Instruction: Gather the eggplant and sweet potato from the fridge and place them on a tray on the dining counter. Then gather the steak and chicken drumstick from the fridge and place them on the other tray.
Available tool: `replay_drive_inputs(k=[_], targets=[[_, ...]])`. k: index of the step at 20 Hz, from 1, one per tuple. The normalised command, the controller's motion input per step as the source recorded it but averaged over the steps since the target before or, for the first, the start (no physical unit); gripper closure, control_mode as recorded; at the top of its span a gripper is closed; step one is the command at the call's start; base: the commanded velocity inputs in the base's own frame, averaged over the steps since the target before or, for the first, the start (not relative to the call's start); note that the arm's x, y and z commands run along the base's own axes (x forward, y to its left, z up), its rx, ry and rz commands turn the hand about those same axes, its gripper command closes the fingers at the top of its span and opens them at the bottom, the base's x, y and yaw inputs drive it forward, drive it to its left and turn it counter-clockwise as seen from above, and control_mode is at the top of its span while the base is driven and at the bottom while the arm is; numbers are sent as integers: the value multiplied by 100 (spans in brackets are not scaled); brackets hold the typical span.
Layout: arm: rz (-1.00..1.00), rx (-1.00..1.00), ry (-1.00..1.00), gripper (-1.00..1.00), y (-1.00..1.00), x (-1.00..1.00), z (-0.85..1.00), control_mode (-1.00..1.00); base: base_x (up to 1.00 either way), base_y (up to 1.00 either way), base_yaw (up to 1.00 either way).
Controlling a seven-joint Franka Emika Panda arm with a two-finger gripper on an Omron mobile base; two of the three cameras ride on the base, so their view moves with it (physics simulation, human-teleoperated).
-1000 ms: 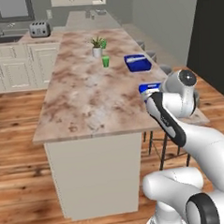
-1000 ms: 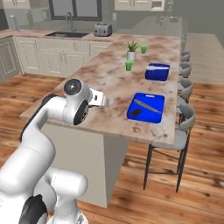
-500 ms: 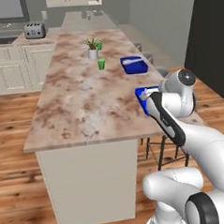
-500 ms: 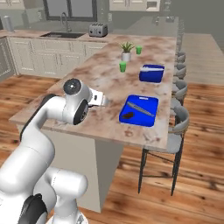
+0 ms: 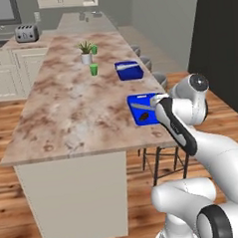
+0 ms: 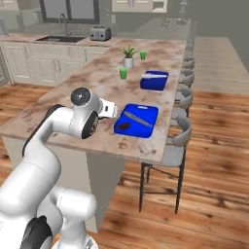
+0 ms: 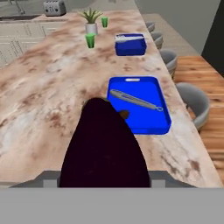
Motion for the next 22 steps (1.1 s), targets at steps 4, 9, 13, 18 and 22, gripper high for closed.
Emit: replay_drive_inputs(k=[4, 9, 13, 18, 22], targets=[[0, 0, 0, 100, 0, 0, 0, 100, 19, -44, -2], [0, 0, 0, 100, 0, 0, 0, 100, 29, -43, -3], [0, 0, 0, 100, 0, 0, 0, 100, 39, -33, -3], [0, 0, 0, 100, 0, 0, 0, 100, 65, -25, -4], [0, 0, 0, 100, 0, 0, 0, 100, 34, -36, -1]])
